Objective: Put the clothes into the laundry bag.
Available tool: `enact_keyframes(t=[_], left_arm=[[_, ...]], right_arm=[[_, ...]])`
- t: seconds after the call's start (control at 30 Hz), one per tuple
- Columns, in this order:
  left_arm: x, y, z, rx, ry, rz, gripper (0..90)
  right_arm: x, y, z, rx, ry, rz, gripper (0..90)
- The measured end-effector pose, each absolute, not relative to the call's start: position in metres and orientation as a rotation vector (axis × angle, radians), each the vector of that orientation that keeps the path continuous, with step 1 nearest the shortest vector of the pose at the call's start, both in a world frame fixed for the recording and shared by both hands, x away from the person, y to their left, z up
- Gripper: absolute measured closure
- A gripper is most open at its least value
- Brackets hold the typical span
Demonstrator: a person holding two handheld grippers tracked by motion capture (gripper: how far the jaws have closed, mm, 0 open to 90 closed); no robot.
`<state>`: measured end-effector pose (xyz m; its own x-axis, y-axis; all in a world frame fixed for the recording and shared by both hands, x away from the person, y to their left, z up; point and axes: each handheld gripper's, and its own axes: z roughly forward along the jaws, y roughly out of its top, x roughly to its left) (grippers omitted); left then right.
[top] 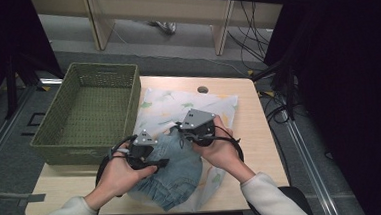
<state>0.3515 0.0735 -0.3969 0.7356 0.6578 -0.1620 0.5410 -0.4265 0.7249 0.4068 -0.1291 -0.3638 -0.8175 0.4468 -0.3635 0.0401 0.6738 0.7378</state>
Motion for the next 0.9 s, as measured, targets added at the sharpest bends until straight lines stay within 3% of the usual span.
enact_keyframes(t=[0.9], left_arm=[[0.37,0.065,-0.412,2.16,0.973,0.231,69.7]], right_arm=[[0.404,-0.127,-0.364,0.385,2.372,1.034,89.8]])
